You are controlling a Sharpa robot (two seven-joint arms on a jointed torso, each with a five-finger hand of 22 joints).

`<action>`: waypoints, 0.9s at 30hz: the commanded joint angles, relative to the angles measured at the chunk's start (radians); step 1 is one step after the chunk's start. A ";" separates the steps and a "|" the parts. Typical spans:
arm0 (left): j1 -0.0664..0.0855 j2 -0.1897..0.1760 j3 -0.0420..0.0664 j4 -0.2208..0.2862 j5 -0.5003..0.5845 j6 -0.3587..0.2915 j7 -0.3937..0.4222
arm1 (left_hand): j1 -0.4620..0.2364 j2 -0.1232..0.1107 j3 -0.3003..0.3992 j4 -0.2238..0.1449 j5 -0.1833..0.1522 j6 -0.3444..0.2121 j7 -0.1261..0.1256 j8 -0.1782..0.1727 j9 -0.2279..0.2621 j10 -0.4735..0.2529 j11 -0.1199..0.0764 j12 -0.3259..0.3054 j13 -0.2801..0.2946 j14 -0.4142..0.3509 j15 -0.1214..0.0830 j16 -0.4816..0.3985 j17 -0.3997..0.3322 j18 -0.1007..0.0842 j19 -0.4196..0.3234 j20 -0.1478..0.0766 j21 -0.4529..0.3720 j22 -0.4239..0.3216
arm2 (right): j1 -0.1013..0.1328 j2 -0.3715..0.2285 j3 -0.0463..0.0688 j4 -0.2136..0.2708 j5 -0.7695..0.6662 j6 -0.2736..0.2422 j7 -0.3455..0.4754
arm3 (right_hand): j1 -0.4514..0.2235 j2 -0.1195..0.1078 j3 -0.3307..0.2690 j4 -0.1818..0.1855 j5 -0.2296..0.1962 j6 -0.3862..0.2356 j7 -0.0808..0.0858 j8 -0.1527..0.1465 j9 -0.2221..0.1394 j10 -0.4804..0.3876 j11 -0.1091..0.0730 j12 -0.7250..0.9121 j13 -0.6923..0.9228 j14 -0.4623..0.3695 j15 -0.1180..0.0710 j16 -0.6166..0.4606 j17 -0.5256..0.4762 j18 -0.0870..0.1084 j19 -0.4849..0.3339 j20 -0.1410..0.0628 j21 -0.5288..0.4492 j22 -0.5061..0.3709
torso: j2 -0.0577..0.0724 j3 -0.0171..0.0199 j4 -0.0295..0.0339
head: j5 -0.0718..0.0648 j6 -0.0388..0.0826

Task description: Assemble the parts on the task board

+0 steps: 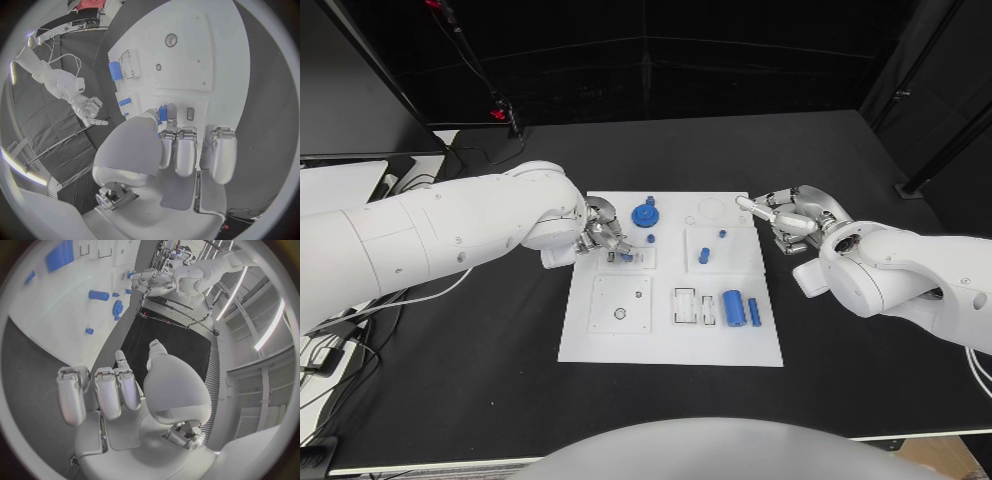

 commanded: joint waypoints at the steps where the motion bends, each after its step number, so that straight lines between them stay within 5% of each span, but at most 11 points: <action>1: 0.005 -0.011 0.000 0.008 0.001 0.013 0.009 | 0.086 0.075 0.069 -0.055 0.005 0.025 -0.019 -0.005 0.058 0.108 -0.001 -0.005 0.263 0.103 -0.003 0.001 0.263 -0.006 0.103 -0.008 0.003 0.263 | 0.001 0.000 0.000 0.001 0.001 0.004 0.000 | 0.004 0.006 -0.005 0.001 0.003 -0.008 0.001 0.005 -0.001 0.108 0.007 0.003 0.263 0.106 0.008 0.002 0.263 -0.015 0.106 0.004 0.003 0.263 | 0.001 0.0000 0.0007 | -0.001 0.000; 13: 0.007 -0.006 0.000 -0.007 0.001 0.017 -0.001 | 0.081 0.065 0.093 -0.050 0.003 0.028 -0.019 -0.010 0.067 0.108 -0.001 -0.005 0.263 0.103 -0.003 0.001 0.263 -0.006 0.103 -0.007 0.003 0.263 | 0.000 0.003 0.000 -0.001 0.001 0.006 0.000 | 0.003 0.009 -0.006 0.002 0.003 -0.009 0.001 0.007 -0.001 0.108 0.007 0.003 0.263 0.106 0.008 0.002 0.263 -0.015 0.106 0.004 0.003 0.263 | 0.000 -0.0006 -0.0005 | 0.007 -0.002; 27: -0.008 0.015 0.000 -0.033 -0.011 0.007 -0.006 | 0.081 0.057 0.109 -0.050 0.001 0.027 -0.018 -0.014 0.073 0.108 0.000 -0.005 0.263 0.103 -0.003 0.001 0.263 -0.006 0.103 -0.006 0.003 0.263 | -0.001 0.005 0.000 -0.002 0.001 0.006 -0.001 | -0.001 0.011 -0.009 0.002 0.003 -0.011 0.002 0.008 -0.001 0.108 0.007 0.003 0.263 0.106 0.008 0.002 0.263 -0.015 0.106 0.004 0.003 0.263 | 0.000 -0.0008 -0.0003 | 0.011 -0.003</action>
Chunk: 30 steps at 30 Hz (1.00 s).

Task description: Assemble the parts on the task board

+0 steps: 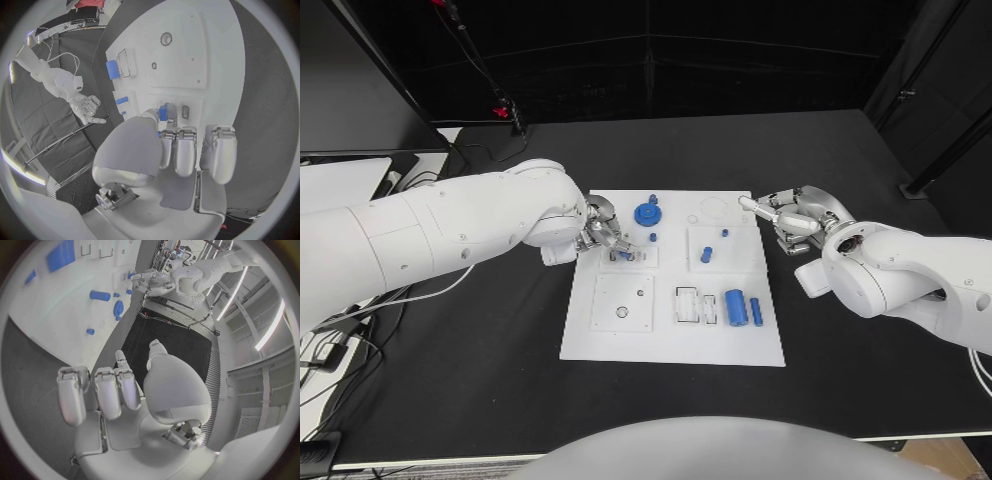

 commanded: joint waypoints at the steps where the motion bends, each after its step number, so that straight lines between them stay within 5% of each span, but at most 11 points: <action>1: -0.004 0.009 0.001 -0.010 -0.011 0.006 0.000 | 0.073 0.064 0.077 -0.069 0.005 0.023 -0.022 -0.002 0.036 0.108 -0.001 -0.002 0.260 0.103 -0.003 0.001 0.263 -0.006 0.103 -0.006 0.003 0.263 | 0.001 0.002 0.000 0.001 0.001 0.006 0.003 | -0.002 0.012 -0.007 -0.001 0.002 -0.008 -0.002 0.005 -0.002 0.108 0.007 0.003 0.263 0.106 0.009 0.002 0.264 -0.015 0.106 0.004 0.003 0.263 | 0.000 0.0001 0.0008 | 0.001 0.000; 30: -0.012 0.024 0.001 -0.029 -0.015 -0.015 0.007 | 0.071 0.060 0.090 -0.068 0.003 0.024 -0.021 -0.004 0.042 0.108 0.000 -0.002 0.260 0.103 -0.002 0.001 0.263 -0.006 0.103 -0.004 0.003 0.263 | 0.000 0.004 0.000 0.001 0.001 0.006 0.002 | -0.023 0.019 -0.021 0.000 -0.001 -0.014 -0.001 0.014 -0.002 0.108 0.008 0.003 0.263 0.106 0.009 0.002 0.264 -0.015 0.106 0.005 0.003 0.263 | 0.000 -0.0003 -0.0006 | 0.003 -0.004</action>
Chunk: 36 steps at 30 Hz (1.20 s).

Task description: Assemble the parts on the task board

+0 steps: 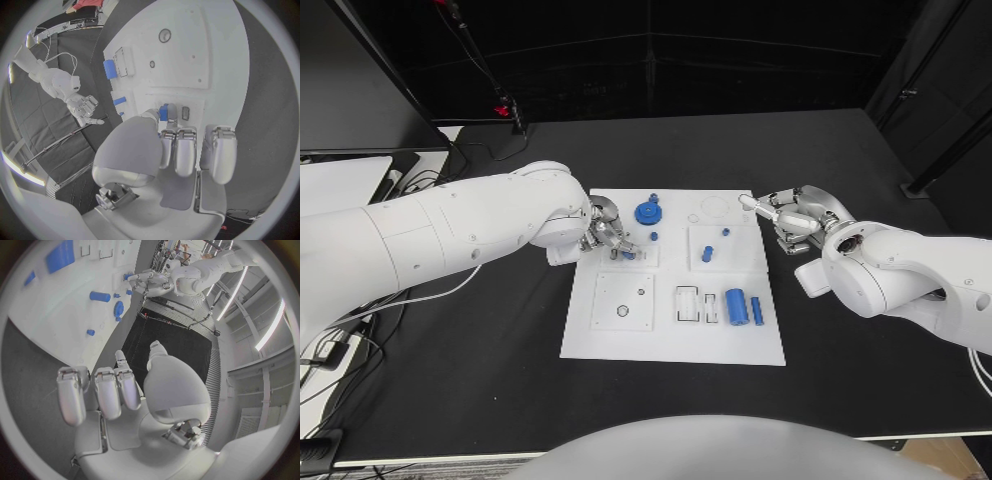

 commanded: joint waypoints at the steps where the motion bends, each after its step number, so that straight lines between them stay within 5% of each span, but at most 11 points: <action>1: 0.001 0.001 0.001 -0.002 -0.006 -0.008 0.003 | 0.070 0.059 0.079 -0.070 0.002 0.020 -0.024 0.003 0.022 0.110 -0.002 -0.005 0.261 0.103 -0.003 0.001 0.263 -0.006 0.103 -0.004 0.003 0.263 | 0.001 0.000 0.000 0.002 0.001 0.006 0.004 | -0.007 0.003 -0.005 0.000 -0.001 -0.008 -0.002 0.003 -0.001 0.104 0.004 0.003 0.263 0.106 0.009 0.002 0.263 -0.015 0.106 0.005 0.003 0.263 | 0.001 0.0000 -0.0007 | 0.001 -0.001; 36: -0.003 0.019 0.001 -0.028 -0.006 0.062 0.002 | 0.065 0.052 0.091 -0.066 -0.003 0.020 -0.023 0.000 0.028 0.110 -0.001 -0.005 0.261 0.103 -0.001 0.001 0.263 -0.006 0.103 -0.001 0.003 0.263 | 0.001 0.001 0.000 0.008 0.045 0.006 0.010 | -0.049 0.022 -0.025 0.000 0.001 -0.020 -0.001 0.019 -0.002 0.104 0.005 0.003 0.263 0.106 0.009 0.002 0.263 -0.015 0.106 0.005 0.003 0.263 | 0.000 0.0004 -0.0001 | 0.001 -0.008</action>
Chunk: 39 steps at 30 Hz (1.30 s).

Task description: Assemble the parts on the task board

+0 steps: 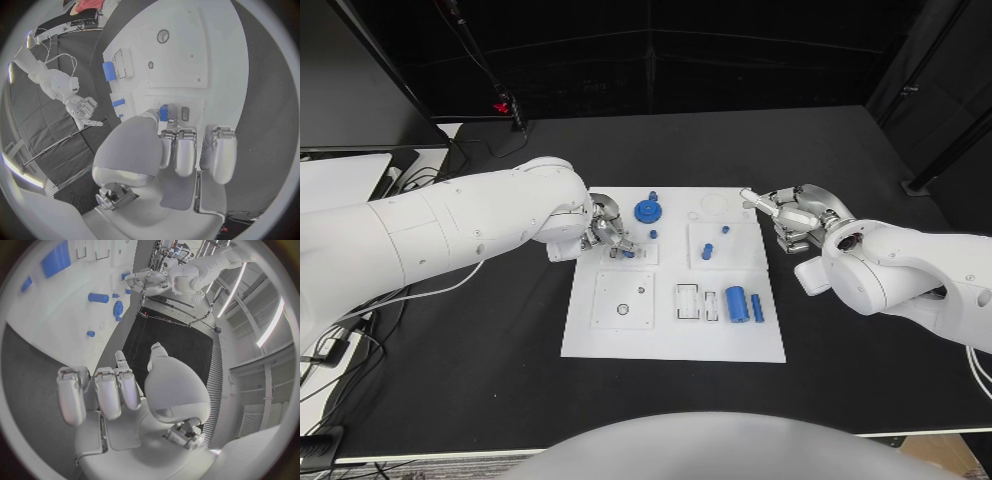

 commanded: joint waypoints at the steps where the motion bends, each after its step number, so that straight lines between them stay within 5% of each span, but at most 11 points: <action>1: -0.001 0.003 0.000 -0.003 -0.003 0.024 0.003 | 0.062 0.055 0.073 -0.069 0.001 0.018 -0.025 0.003 0.028 0.112 -0.003 -0.005 0.260 0.105 -0.003 0.001 0.263 -0.006 0.103 -0.001 0.003 0.263 | 0.001 0.000 0.000 0.004 0.009 0.006 0.009 | -0.013 0.000 -0.007 -0.001 0.005 -0.009 0.002 0.007 -0.002 0.104 0.005 0.003 0.263 0.106 0.009 0.002 0.263 -0.015 0.106 0.005 0.003 0.263 | 0.000 0.0003 0.0003 | 0.001 -0.001; 17: -0.011 0.009 0.000 -0.014 -0.003 0.022 -0.006 | 0.052 0.049 0.079 -0.065 -0.002 0.018 -0.024 -0.001 0.033 0.112 -0.001 -0.005 0.260 0.105 -0.002 0.001 0.263 -0.006 0.103 0.001 0.003 0.263 | 0.001 -0.001 0.000 0.005 0.010 0.006 0.008 | -0.022 0.005 -0.011 -0.001 0.008 -0.012 0.003 0.011 -0.002 0.104 0.005 0.003 0.263 0.106 0.010 0.002 0.263 -0.015 0.106 0.005 0.003 0.263 | 0.000 0.0000 0.0007 | 0.000 -0.002; 22: -0.012 0.010 0.000 -0.013 -0.003 0.019 -0.010 | -0.066 0.021 0.021 -0.057 -0.026 0.018 -0.019 -0.010 0.046 0.112 0.006 -0.005 0.260 0.105 0.004 0.001 0.263 -0.006 0.103 0.004 0.003 0.263 | 0.001 -0.001 0.000 0.004 0.010 0.005 0.008 | -0.022 0.005 -0.011 -0.001 0.008 -0.012 0.003 0.011 -0.002 0.104 0.005 0.003 0.263 0.106 0.010 0.002 0.263 -0.015 0.106 0.005 0.003 0.263 | 0.000 -0.0006 0.0000 | -0.001 -0.002; 31: -0.012 0.011 0.000 -0.011 -0.003 -0.007 -0.025 | -0.334 -0.014 -0.147 -0.057 -0.133 0.014 -0.021 -0.032 0.051 0.112 0.001 -0.005 0.260 0.105 0.011 0.001 0.263 -0.006 0.103 0.005 0.003 0.263 | 0.001 -0.001 0.000 0.003 0.010 0.006 0.007 | -0.023 0.006 -0.012 -0.001 0.008 -0.013 0.003 0.011 -0.002 0.104 0.005 0.003 0.263 0.106 0.010 0.002 0.263 -0.015 0.106 0.005 0.003 0.263 | 0.000 0.0001 0.0005 | -0.002 -0.002; 39: -0.013 0.009 0.000 -0.012 -0.003 -0.023 -0.036 | -0.390 -0.022 -0.211 -0.058 -0.155 0.009 -0.022 -0.035 0.063 0.112 0.000 -0.005 0.260 0.105 0.010 0.001 0.263 -0.006 0.103 0.006 0.003 0.263 | 0.001 -0.001 0.000 0.003 0.010 0.008 0.006 | -0.024 0.006 -0.012 -0.001 0.009 -0.013 0.003 0.012 -0.002 0.104 0.005 0.003 0.263 0.106 0.010 0.002 0.263 -0.015 0.106 0.005 0.003 0.263 | 0.000 0.0004 0.0008 | -0.002 -0.003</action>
